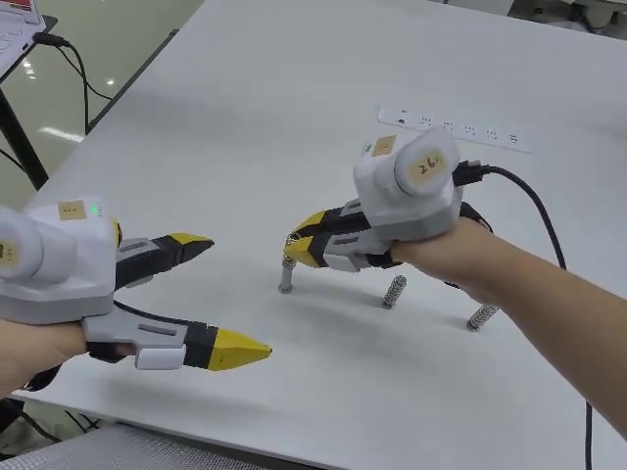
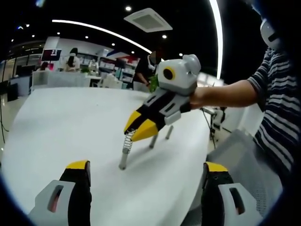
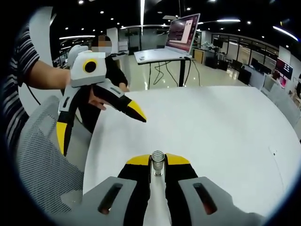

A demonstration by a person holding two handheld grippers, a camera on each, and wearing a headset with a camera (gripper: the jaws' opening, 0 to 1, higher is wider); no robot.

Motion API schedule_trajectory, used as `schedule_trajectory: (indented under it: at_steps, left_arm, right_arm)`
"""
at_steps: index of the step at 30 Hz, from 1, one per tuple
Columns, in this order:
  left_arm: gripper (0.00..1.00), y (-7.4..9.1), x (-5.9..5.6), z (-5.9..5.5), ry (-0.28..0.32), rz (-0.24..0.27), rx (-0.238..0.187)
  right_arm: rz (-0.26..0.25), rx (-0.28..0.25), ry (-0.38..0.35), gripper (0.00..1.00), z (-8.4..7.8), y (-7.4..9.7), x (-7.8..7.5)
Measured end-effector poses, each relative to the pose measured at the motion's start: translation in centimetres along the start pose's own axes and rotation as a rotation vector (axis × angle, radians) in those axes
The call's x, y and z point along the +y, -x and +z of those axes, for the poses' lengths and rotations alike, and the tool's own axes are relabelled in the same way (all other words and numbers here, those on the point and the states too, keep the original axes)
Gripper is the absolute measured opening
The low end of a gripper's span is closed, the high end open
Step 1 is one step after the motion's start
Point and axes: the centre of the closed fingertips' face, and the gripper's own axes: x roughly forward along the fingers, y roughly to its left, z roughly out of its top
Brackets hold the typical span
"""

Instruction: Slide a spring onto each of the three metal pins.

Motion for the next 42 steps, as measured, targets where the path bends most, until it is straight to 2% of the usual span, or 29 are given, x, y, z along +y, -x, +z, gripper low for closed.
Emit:
schedule_trajectory:
  at_steps: [11,14,15,22,23,33,42]
  left_arm:
    - [0.94,0.2,0.3,0.0,-0.002,0.009,0.002]
    - [0.94,0.3,0.5,0.3,-0.001,0.019,-0.018]
    - [0.94,0.3,0.5,0.3,0.012,0.018,-0.016]
    - [0.92,0.1,0.3,0.1,0.006,0.010,-0.007]
    - [0.92,0.1,0.2,0.0,0.008,0.008,-0.005]
    - [0.92,-0.1,0.1,0.3,0.007,0.004,-0.005]
    - [0.92,-0.2,-0.2,0.6,0.005,-0.001,-0.008]
  right_arm:
    - [0.013,0.047,0.019,0.07,-1.7,-1.9,0.3]
    - [0.004,0.056,0.021,0.07,-2.4,-2.3,0.3]
    - [-0.002,0.064,0.020,0.07,-2.7,-2.5,0.2]
    - [-0.002,0.099,0.048,0.08,-4.0,-3.1,0.8]
    - [-0.002,0.081,0.057,0.08,-3.7,-3.0,0.8]
    - [-0.009,0.103,0.091,0.08,-3.7,-3.0,0.7]
    - [-0.016,0.057,0.050,0.13,-2.8,-1.9,0.9]
